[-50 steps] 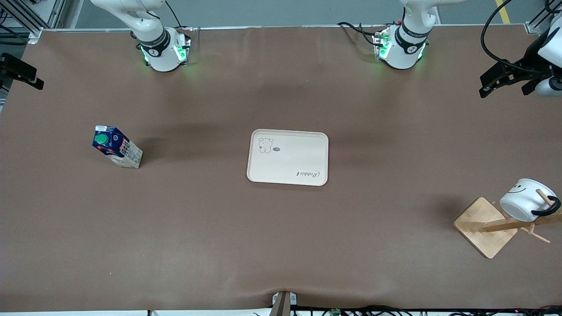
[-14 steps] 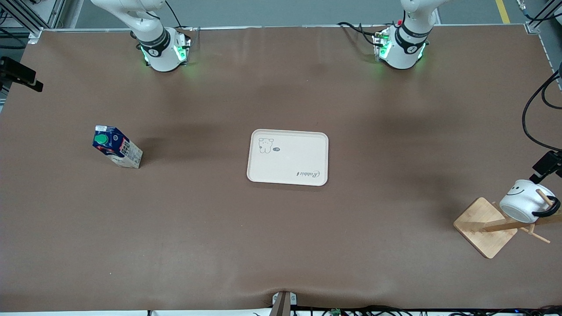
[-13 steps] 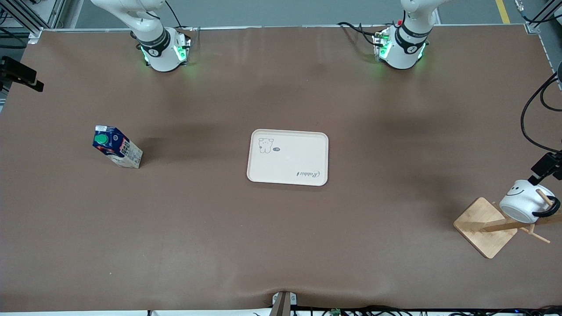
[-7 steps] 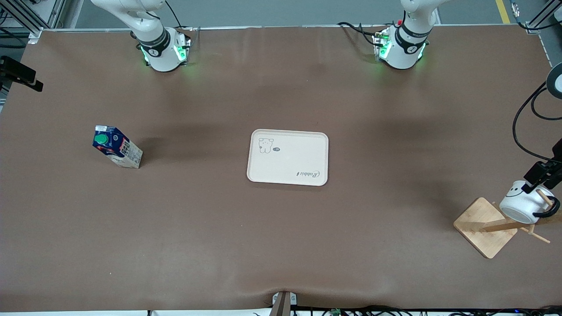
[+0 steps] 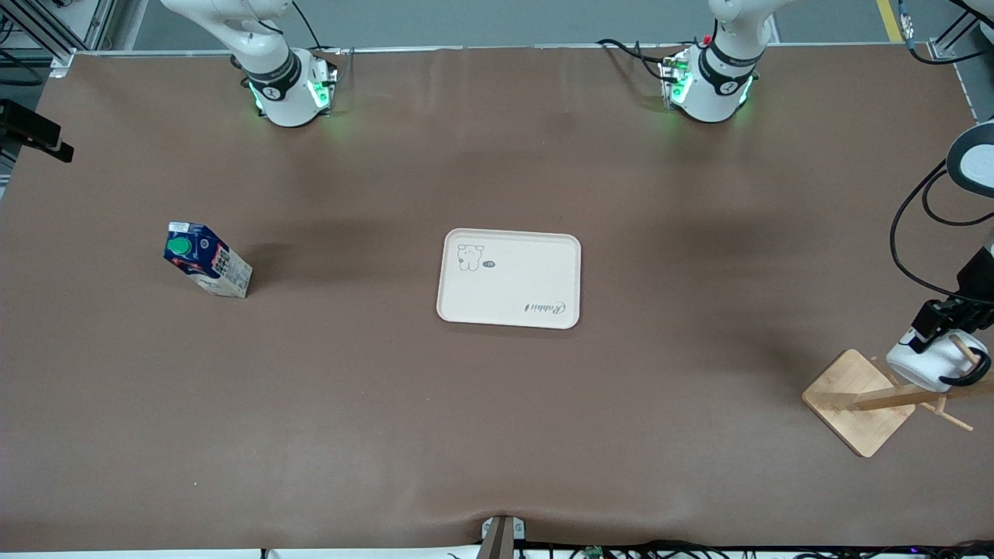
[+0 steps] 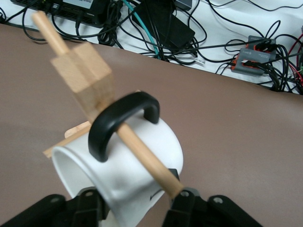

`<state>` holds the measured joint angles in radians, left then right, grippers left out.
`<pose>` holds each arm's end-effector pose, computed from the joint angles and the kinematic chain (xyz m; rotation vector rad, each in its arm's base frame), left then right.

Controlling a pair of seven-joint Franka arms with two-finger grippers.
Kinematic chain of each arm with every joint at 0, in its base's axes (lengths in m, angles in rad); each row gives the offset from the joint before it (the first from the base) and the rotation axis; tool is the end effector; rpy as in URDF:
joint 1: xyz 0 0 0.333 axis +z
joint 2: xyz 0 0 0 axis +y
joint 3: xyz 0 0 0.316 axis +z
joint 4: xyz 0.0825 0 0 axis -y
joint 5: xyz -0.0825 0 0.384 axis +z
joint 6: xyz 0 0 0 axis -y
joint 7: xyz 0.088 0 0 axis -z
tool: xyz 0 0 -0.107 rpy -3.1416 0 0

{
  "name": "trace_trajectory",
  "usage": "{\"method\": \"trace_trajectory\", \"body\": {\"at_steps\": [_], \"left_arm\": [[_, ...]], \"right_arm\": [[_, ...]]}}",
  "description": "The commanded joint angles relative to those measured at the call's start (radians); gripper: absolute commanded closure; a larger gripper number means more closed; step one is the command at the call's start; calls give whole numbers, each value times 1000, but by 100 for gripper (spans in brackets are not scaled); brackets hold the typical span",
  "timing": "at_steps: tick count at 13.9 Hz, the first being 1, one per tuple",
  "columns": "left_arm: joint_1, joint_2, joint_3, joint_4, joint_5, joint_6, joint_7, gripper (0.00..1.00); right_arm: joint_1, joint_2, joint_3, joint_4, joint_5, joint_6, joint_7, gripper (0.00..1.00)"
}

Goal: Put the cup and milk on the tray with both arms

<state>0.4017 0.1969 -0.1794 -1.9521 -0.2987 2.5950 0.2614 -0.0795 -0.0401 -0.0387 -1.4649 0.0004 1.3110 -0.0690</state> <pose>0.6161 0.1508 0.4284 2.9101 0.2818 0.7273 0.5093 -0.0609 0.6732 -3.1231 0.0765 0.1769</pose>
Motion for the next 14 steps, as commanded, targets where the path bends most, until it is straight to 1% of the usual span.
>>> {"method": "trace_trajectory", "body": {"at_steps": [1,2,3,5,7,9,10,11,14], "left_arm": [[0,6,-6,-1,-16,16,48,67],[0,6,-8,-1,-14,16,67,75],[-1,6,-8,-1,-16,14,77,80],[0,1,-34,1,-16,11,93,85],[0,-14,-55,2,-14,7,90,93],[2,-27,-63,2,-10,-9,90,94],[2,-27,-63,1,-8,-13,93,98],[2,-30,-63,1,-8,-18,97,100],[0,-54,-75,5,-8,-59,105,100]], "right_arm": [[-8,3,5,11,3,-4,-3,0],[-9,3,5,9,3,-6,-2,0],[-11,6,5,8,3,-6,-3,0],[-8,9,5,8,3,-6,0,0],[-14,11,5,9,3,-6,-1,0],[-14,29,5,8,4,-1,0,0],[-13,41,5,14,3,-1,3,0],[-11,42,5,15,3,-1,3,0],[-5,43,5,14,0,-4,3,0]]}}
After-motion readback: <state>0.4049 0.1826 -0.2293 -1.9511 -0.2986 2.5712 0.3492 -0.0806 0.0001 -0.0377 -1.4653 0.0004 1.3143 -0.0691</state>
